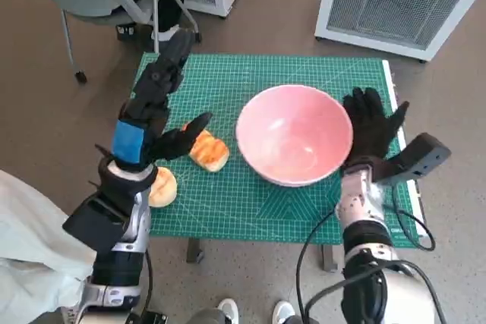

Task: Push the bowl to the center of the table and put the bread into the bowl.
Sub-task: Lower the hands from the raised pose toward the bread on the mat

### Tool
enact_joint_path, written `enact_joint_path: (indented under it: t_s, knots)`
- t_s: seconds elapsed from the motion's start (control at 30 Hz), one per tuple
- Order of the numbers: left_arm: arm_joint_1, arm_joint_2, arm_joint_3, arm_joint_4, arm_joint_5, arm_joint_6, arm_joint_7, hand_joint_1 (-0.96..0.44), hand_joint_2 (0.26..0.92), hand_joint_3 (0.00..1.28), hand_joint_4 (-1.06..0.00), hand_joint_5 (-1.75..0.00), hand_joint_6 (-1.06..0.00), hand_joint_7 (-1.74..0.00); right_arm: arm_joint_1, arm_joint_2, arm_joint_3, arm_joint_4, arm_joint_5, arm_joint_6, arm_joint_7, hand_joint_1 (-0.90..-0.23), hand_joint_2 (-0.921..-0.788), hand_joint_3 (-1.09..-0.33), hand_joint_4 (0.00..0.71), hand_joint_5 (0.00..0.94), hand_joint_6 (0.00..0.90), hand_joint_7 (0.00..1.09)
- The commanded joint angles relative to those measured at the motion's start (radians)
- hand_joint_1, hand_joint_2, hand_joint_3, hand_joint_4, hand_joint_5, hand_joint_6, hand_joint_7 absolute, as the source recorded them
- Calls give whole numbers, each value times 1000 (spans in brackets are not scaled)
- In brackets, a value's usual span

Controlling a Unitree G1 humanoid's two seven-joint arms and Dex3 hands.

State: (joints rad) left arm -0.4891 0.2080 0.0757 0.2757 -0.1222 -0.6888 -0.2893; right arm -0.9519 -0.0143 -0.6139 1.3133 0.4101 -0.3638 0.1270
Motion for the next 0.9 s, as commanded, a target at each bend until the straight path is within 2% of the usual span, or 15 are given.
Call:
enact_joint_path:
  t_s: [0.03,0.23,0.27,0.4,0.47,0.53,0.63,0.77,0.9]
  knots:
    - [13,13,6,-15,5,-2,-1,-404,921,392,-207,0,-305,-38,-18,31,-20,21,21,41,-7,-445,-921,-879,173,7,0,703]
    - [22,16,9,-18,2,-5,-2,-408,921,391,-209,-2,-307,-36,-38,33,-12,23,10,70,-12,-436,-921,-891,174,6,-1,686]
    - [23,19,11,-16,0,-6,-3,-407,921,391,-210,-2,-307,-35,-41,30,-3,23,-2,69,-19,-431,-921,-889,174,5,-1,695]
    - [29,39,25,3,2,-20,-8,-410,921,389,-210,-2,-308,-33,-43,13,62,16,-80,26,-56,-424,-921,-907,194,14,7,716]
    - [29,66,37,18,25,-30,-4,-412,921,389,-210,-1,-309,-32,-41,1,104,9,-131,-15,-79,-429,-921,-901,215,21,19,715]
    - [29,94,46,29,55,-33,2,-393,921,355,-223,-6,-333,-40,-43,-5,126,3,-157,-43,-88,-461,-921,-850,264,31,67,691]
    - [27,159,59,41,119,-24,9,-412,921,385,-212,-4,-328,-30,-48,-16,154,-8,-186,-95,-87,-467,-921,-841,279,23,83,656]
    - [-10,301,52,90,217,37,-32,-423,921,387,-214,-6,-329,-26,-57,-45,226,-52,-258,-240,-69,-478,-921,-833,286,20,90,642]
    - [-44,382,31,135,260,76,-66,-441,921,346,-226,-10,-341,-28,-47,-66,288,-107,-316,-382,-45,-494,-921,-806,295,20,97,641]
